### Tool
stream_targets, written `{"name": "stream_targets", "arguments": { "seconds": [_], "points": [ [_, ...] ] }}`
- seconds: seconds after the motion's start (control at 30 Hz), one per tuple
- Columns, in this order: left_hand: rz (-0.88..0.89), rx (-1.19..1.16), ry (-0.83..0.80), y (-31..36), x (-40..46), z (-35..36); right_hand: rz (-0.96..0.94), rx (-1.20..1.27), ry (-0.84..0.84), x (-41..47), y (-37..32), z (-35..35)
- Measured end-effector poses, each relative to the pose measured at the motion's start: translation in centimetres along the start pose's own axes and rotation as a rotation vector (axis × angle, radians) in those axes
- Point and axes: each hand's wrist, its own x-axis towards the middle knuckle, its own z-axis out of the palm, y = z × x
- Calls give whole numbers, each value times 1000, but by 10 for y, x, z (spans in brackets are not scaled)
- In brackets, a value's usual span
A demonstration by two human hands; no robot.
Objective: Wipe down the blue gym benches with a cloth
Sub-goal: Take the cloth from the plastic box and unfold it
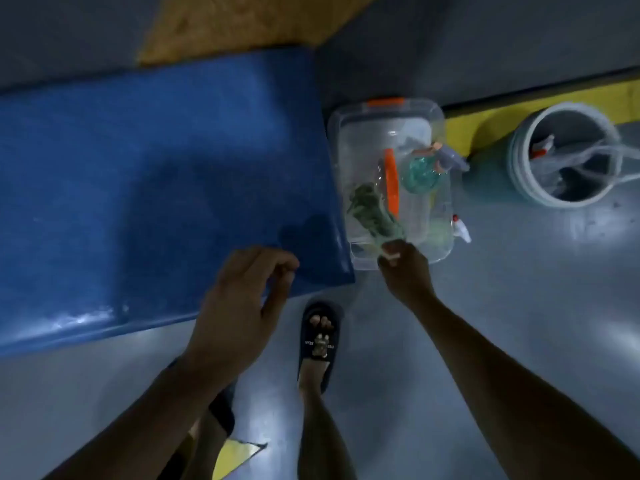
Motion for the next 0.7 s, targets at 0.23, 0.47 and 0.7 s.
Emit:
{"name": "stream_targets", "arguments": {
  "seconds": [0.23, 0.47, 0.7],
  "points": [
    [22, 106, 60, -22, 20, 25, 189, -286, 230, 79, 15, 32],
    [-22, 66, 48, -17, 20, 15, 94, 16, 148, 58, 2, 6],
    [-19, -54, -92, 33, 40, -27, 20, 723, 102, -51, -102, -100]
  ]
}}
